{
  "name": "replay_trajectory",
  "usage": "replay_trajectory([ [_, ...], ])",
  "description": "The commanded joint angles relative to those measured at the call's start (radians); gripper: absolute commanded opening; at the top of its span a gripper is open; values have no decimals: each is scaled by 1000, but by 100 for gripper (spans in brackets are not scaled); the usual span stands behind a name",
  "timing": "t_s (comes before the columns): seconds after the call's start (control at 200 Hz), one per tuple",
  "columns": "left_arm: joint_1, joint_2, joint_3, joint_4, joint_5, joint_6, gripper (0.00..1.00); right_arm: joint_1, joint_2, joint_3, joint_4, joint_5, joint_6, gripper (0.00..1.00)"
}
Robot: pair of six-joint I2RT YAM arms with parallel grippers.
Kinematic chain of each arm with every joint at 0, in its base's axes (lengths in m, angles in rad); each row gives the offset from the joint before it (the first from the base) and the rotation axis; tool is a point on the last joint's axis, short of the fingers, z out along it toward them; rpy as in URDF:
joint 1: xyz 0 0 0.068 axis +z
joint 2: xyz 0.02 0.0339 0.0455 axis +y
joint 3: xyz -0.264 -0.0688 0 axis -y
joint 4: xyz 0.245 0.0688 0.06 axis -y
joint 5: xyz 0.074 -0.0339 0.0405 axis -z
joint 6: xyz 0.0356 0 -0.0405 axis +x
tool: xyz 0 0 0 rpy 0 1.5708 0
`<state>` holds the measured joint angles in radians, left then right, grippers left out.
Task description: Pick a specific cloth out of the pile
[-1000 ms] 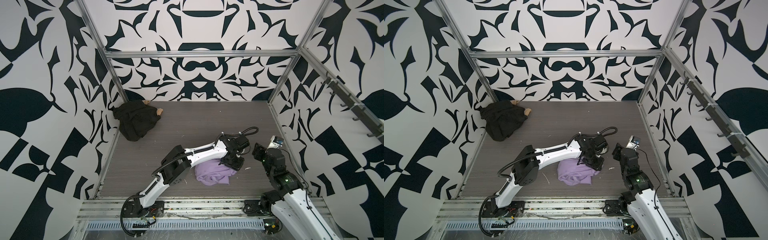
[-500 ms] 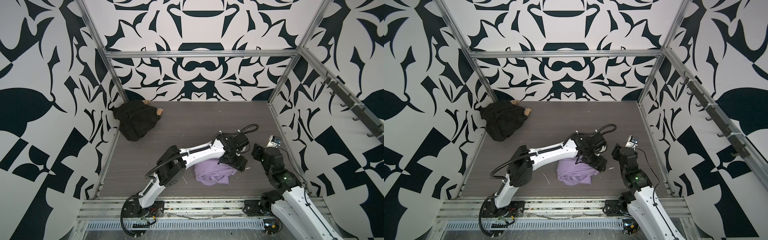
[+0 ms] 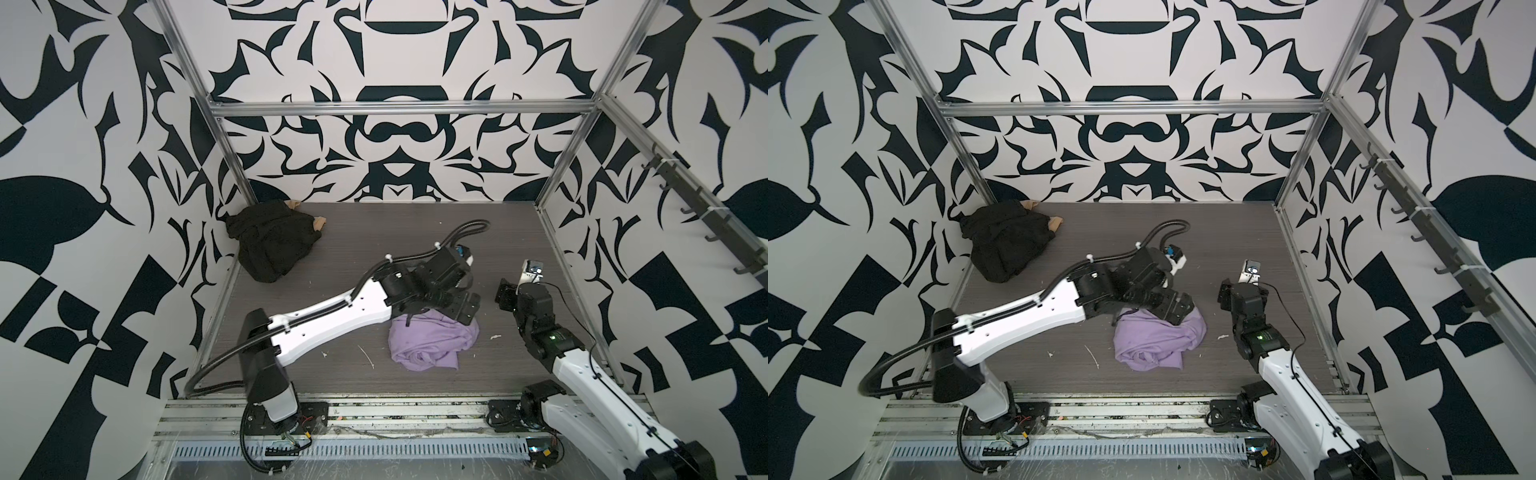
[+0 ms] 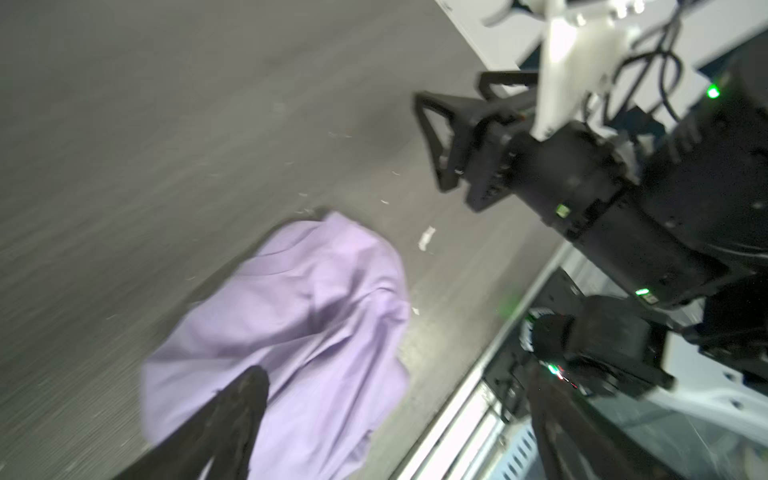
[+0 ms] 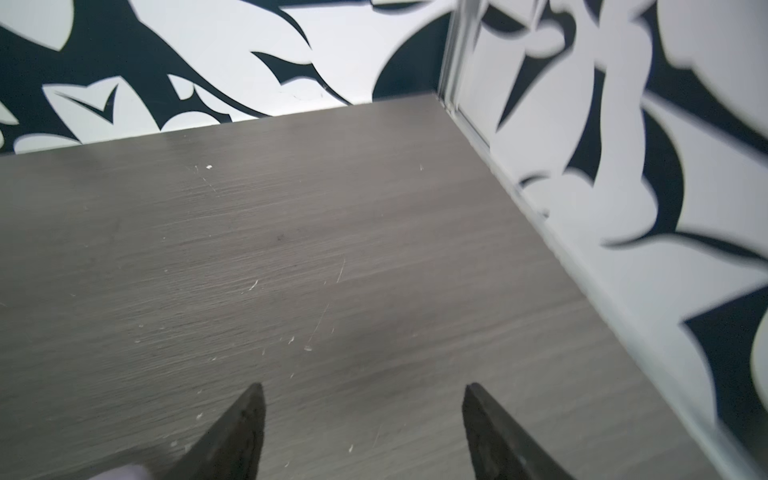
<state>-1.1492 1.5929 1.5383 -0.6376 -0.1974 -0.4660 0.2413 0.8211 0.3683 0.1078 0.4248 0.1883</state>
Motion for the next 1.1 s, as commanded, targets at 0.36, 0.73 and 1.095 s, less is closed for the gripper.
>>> replay_trajectory([
  [0.36,205,-436,-872,574,-750,293,95,-5,467,-91,731,103,-341,84],
  [0.73,686,-410,-1061,897,-485,469,97,-14,589,-77,817,73,-397,99],
  [1.095,972,-206,-1140,1322,-79,536,87,-40,613,-130,930,-158,-282,99],
])
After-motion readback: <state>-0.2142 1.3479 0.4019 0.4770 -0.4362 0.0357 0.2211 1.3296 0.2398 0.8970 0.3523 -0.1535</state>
